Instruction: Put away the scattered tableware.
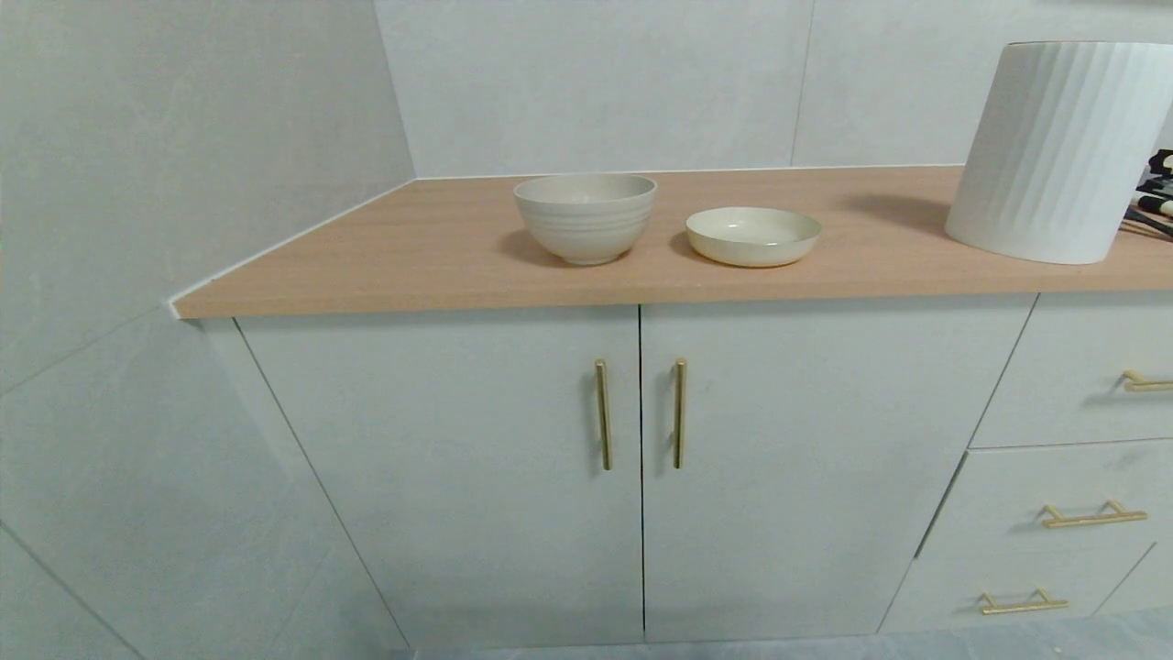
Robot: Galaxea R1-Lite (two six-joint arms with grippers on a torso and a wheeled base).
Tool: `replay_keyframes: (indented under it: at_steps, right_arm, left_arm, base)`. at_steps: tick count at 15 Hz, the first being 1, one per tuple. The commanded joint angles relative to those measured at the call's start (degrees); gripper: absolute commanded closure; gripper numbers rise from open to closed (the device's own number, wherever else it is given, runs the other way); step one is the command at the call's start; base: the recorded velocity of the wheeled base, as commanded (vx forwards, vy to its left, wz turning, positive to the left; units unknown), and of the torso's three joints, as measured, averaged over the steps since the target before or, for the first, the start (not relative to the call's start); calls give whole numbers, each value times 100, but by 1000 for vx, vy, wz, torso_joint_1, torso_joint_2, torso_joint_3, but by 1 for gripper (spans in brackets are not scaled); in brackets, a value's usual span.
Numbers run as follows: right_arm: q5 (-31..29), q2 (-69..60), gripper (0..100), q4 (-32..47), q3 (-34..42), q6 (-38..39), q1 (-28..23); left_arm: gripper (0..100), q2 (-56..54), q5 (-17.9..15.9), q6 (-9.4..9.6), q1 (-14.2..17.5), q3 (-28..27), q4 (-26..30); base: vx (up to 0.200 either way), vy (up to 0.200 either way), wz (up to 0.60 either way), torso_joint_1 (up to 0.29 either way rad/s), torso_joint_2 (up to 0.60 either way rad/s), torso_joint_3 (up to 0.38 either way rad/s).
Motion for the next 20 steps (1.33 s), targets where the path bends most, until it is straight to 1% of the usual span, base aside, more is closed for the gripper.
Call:
replay_keyframes:
  at_steps: [1,2,3,4,6,8,9,10,11,14,16,17,18,19,20]
  right_arm:
    - [484,1210,0,-38,-601,65,45]
    - [651,1588,0,-47,-768,12,45]
    - [836,2300,0,-47,-1049,-58,45]
    - [836,2810,0,-73,-1225,-67,89]
    - [810,3680,0,-82,-1577,-58,353]
    - [757,4691,0,-609,-1796,3,854]
    - [678,4954,0,-811,-1814,21,933]
    - [353,5640,0,-1268,-1884,-5,1258]
    - [256,5991,0,-1471,-1972,-23,1566]
    - [265,7134,0,-1866,-2535,21,2155]
    - [309,8118,0,-2332,-2825,74,2313]
    - [370,8532,0,-2763,-2825,162,2489]
    - [599,8865,0,-3149,-2833,416,2726]
    - [845,9015,0,-3404,-2842,742,2920]
    - [1108,9103,0,-3492,-2939,979,3113]
  left_arm:
    - [0,9,4,0,0,1,4]
    - [0,9,4,0,0,1,4]
    - [0,9,4,0,0,1,4]
    - [0,9,4,0,0,1,4]
    - [0,9,4,0,0,1,4]
    - [0,9,4,0,0,1,4]
    - [0,9,4,0,0,1,4]
    - [0,9,4,0,0,1,-5]
    - [0,9,4,0,0,1,4]
    - [0,9,4,0,0,1,4]
    - [0,9,4,0,0,1,-5]
    - [0,9,4,0,0,1,4]
    - [0,9,4,0,0,1,-5]
    - [0,9,4,0,0,1,4]
    - [0,9,4,0,0,1,-5]
  base:
    - [0,0,0,0,0,0]
    - [0,0,0,0,0,0]
    - [0,0,0,0,0,0]
    - [0,0,0,0,0,0]
    - [0,0,0,0,0,0]
    - [0,0,0,0,0,0]
    - [0,0,0,0,0,0]
    - [0,0,0,0,0,0]
    - [0,0,0,0,0,0]
    - [0,0,0,0,0,0]
    - [0,0,0,0,0,0]
    - [0,0,0,0,0,0]
    - [0,0,0,0,0,0]
    - [0,0,0,0,0,0]
    - [0,0,0,0,0,0]
